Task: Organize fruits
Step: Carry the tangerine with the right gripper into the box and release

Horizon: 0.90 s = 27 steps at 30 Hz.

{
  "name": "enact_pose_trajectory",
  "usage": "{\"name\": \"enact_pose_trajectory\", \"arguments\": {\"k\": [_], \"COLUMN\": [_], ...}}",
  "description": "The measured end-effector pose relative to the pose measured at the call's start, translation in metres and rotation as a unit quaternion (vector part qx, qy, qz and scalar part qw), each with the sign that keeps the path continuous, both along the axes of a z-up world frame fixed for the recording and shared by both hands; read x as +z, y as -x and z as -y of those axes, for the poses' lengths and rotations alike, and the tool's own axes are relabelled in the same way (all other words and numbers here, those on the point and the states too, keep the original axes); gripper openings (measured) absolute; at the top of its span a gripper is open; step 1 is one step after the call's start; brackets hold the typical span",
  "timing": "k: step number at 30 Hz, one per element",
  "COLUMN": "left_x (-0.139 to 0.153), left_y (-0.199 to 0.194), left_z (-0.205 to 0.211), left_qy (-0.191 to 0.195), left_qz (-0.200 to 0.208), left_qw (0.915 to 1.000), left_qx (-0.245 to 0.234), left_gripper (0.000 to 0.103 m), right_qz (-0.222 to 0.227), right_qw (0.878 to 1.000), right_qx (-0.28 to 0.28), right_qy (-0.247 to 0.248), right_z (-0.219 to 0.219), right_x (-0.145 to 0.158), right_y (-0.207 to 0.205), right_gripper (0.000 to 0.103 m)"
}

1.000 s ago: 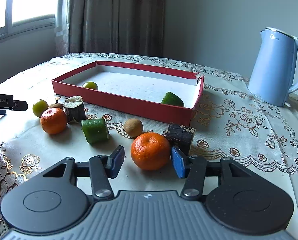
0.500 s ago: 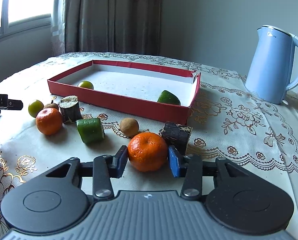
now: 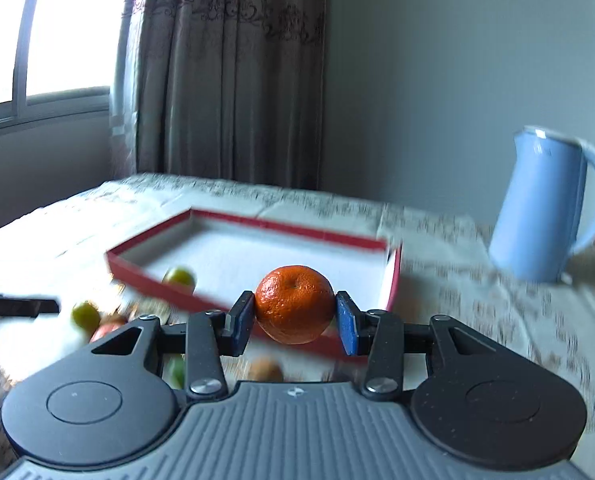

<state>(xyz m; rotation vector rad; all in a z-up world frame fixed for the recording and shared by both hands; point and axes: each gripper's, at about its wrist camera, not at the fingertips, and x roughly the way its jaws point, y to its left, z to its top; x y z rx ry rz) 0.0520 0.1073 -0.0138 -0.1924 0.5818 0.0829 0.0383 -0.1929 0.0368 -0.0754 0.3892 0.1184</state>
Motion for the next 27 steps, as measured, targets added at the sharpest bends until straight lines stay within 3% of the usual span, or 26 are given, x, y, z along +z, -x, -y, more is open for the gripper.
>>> {"name": "enact_pose_trajectory", "arguments": {"k": [7, 14, 16, 19, 27], "left_x": [-0.001, -0.001, -0.001, -0.001, -0.001], "left_y": [-0.001, -0.002, -0.002, -0.002, -0.002], "left_z": [0.001, 0.001, 0.001, 0.002, 0.002], "left_qy": [-0.003, -0.005, -0.005, -0.006, -0.006], "left_qz": [-0.003, -0.005, -0.006, -0.006, -0.007], "left_qw": [1.0, 1.0, 1.0, 1.0, 0.9999], "left_qx": [0.005, 0.005, 0.004, 0.004, 0.006], "left_gripper": [0.103, 0.103, 0.103, 0.103, 0.103], "right_qz": [-0.021, -0.045, -0.049, -0.039, 0.008], "right_qw": [1.0, 0.998, 0.998, 0.998, 0.999], "right_qx": [-0.019, -0.029, -0.033, -0.038, -0.034], "right_qy": [0.008, 0.017, 0.025, 0.022, -0.023], "right_z": [-0.009, -0.018, -0.018, -0.016, 0.01], "right_x": [-0.015, -0.035, -0.038, -0.034, -0.007], "right_y": [-0.072, -0.103, -0.104, -0.099, -0.043], "right_gripper": [0.042, 0.043, 0.045, 0.068, 0.073]}}
